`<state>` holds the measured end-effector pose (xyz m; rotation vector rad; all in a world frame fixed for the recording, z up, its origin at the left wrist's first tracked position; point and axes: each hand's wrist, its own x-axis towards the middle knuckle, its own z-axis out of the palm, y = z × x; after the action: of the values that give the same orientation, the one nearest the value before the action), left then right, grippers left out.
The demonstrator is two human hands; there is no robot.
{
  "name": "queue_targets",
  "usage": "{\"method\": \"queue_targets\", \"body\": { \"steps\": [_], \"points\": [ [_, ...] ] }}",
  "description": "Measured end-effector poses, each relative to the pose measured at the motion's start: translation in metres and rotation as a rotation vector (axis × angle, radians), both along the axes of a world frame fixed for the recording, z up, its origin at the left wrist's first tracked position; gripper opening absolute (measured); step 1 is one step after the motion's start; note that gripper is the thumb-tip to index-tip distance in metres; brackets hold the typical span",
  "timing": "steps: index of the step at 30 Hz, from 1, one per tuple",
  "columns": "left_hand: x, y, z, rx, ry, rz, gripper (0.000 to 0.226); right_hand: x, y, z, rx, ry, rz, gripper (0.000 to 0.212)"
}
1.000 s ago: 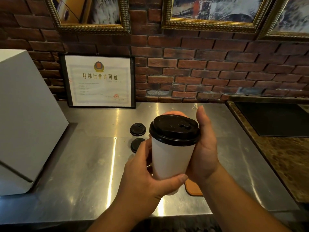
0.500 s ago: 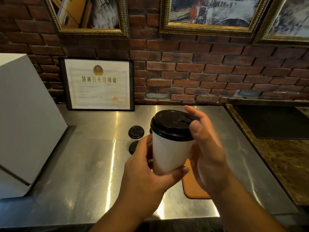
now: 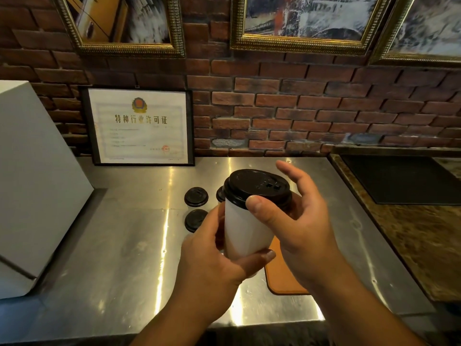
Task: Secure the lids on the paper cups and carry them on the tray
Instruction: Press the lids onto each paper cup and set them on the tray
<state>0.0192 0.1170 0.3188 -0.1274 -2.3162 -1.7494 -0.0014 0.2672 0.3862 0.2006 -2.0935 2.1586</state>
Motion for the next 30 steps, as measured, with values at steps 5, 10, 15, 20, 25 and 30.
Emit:
{"method": "queue_targets", "body": {
  "steps": [5, 10, 15, 20, 25, 30],
  "points": [
    [0.002, 0.003, -0.004, 0.01, 0.006, 0.007, 0.092, 0.0, 0.008, -0.005, 0.031, -0.028, 0.023, 0.096],
    [0.001, 0.012, -0.011, 0.068, 0.009, 0.024, 0.093, 0.001, 0.018, -0.021, 0.069, -0.072, 0.119, 0.112],
    [-0.006, 0.03, -0.018, 0.077, 0.04, 0.073, 0.084, 0.0, 0.033, -0.041, 0.093, -0.078, 0.117, 0.073],
    [-0.013, 0.043, -0.027, 0.049, 0.029, 0.044, 0.082, -0.01, 0.052, -0.053, 0.107, -0.1, 0.113, 0.079],
    [-0.025, 0.057, -0.043, -0.024, -0.018, 0.053, 0.081, -0.02, 0.071, -0.066, 0.143, -0.074, 0.121, 0.081],
    [-0.036, 0.069, -0.057, -0.117, -0.044, 0.037, 0.081, -0.033, 0.085, -0.085, 0.155, -0.046, 0.135, 0.08]
  ]
}}
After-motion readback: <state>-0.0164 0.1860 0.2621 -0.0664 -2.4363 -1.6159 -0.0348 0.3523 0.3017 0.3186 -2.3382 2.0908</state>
